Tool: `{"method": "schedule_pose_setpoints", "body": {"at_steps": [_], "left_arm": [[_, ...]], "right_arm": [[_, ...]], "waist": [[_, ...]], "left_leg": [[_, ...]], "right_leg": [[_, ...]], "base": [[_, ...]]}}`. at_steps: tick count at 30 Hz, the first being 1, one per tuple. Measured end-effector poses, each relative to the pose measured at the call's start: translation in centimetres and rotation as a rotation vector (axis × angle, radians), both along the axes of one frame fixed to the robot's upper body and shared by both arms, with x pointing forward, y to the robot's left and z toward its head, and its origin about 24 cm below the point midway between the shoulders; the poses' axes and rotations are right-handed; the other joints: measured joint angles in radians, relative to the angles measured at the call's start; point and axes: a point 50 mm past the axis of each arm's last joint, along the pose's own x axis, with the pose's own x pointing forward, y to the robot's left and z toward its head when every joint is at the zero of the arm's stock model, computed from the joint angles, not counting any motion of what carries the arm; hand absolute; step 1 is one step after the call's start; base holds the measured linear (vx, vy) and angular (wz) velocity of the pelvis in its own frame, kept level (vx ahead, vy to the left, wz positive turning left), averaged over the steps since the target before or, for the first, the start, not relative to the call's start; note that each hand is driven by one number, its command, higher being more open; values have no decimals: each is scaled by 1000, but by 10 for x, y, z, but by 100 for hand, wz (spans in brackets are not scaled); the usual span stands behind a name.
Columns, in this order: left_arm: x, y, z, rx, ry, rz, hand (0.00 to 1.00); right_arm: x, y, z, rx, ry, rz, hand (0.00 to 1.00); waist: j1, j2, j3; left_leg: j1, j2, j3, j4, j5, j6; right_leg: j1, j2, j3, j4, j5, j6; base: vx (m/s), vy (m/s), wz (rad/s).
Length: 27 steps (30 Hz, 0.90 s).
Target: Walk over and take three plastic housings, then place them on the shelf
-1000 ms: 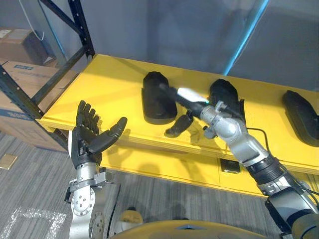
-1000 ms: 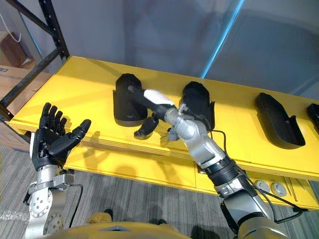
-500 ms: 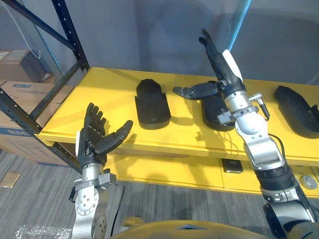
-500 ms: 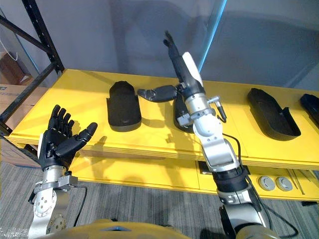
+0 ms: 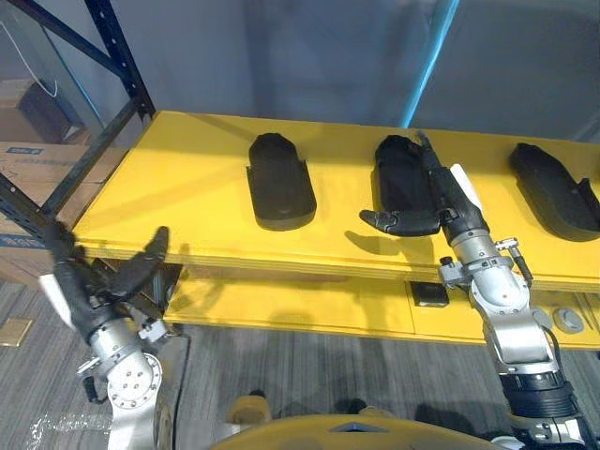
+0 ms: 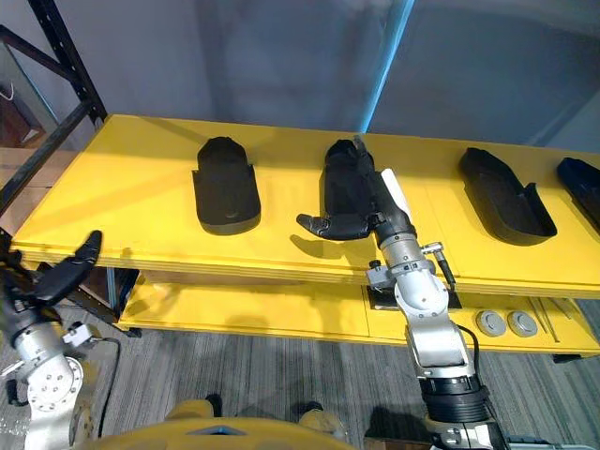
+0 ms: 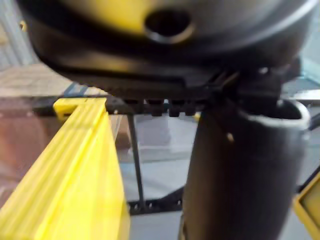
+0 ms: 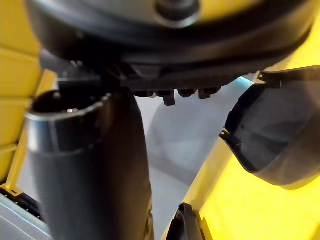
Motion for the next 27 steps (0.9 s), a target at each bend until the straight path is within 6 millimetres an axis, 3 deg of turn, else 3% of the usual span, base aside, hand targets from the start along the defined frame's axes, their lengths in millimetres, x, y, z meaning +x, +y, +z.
{"method": "schedule_pose_setpoints", "body": {"at_steps": [9,11,15,21,27], "left_arm": [[-15,16,0,10,-57,224,100],[-18,20,-7,18,-24,252,100],[-26,24,-39,-7,130,280,100],[-41,23,-79,-10,337,308,100],[-52,19,-108,-43,481,255,100]], "right_arm": [[2,12,34,-170,-235,66,100],[-2,20,43,-169,-291,109,100],[-10,50,54,-219,-336,342,100],[-12,87,34,-254,-213,609,100],[13,101,14,-350,-88,654,100]], "waist": [[5,-18,8],[8,-18,8],[18,-19,8],[33,-40,4],[65,-50,4]], "left_leg": [[-4,0,-17,-4,-7,-2],[-6,0,-20,-4,-7,-1],[-16,0,-27,-4,-13,-6],[-44,-4,-58,-2,-1,-7],[-50,-12,-82,-7,4,-6]], "right_leg": [[8,1,12,0,-3,1],[8,1,12,0,-8,1],[3,6,8,-1,-16,2],[-6,5,-18,0,-20,2],[1,1,-18,0,-20,2]], "base": [[21,8,7],[-13,-10,5],[-15,-11,5],[25,-5,16],[12,11,14]]}}
